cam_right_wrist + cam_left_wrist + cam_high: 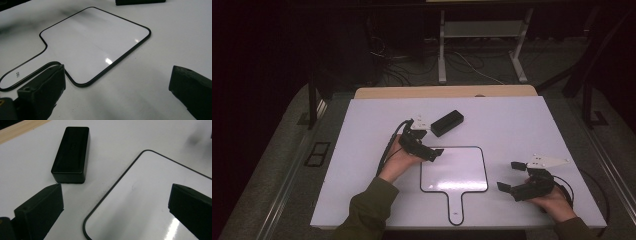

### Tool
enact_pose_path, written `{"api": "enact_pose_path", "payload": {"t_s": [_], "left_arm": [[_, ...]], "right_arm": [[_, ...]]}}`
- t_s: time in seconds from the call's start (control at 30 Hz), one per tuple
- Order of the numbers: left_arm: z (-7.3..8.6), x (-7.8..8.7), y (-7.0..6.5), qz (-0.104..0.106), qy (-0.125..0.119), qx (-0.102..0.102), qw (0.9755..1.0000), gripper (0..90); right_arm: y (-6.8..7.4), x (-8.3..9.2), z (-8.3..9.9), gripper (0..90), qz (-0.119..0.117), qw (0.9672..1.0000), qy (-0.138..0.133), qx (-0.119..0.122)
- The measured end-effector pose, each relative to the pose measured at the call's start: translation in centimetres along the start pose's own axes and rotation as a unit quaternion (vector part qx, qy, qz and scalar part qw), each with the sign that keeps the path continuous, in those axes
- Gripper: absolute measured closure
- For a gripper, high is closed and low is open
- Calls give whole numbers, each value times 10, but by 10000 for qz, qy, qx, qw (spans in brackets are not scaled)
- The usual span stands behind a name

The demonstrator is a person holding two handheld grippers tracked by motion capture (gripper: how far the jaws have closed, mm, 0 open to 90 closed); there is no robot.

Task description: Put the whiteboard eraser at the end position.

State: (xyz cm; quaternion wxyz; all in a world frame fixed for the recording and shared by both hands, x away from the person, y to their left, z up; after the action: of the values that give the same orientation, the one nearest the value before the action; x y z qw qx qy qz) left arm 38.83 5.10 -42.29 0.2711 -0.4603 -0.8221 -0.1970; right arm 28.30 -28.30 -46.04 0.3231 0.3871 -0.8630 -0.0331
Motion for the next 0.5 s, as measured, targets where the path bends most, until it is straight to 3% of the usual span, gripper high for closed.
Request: {"api": "enact_pose_path", "payload": {"t_s": [0.37, 0.5], "left_arm": [[16, 28, -17, -14, -232, -96, 9997, 0], [24, 39, -18, -74, -346, -29, 9994, 0]], "right_arm": [[1, 0, 0, 0, 14, 10000, 3, -1], [0, 0, 0, 0, 6, 10000, 4, 0]]}}
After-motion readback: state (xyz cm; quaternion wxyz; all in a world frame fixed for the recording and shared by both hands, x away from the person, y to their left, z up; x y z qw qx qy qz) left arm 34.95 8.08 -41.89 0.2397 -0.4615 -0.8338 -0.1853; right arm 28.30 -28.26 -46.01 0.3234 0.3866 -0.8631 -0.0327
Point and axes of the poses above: each handheld gripper's, and its own axes: x roughly backward along the jaws, z roughly out of its underside, y roughly to its left, the point moved 3 cm from there along -x, roughly forward along the jaws, and after that the axes turned 8 degrees about -x, right-handed, at the moved point
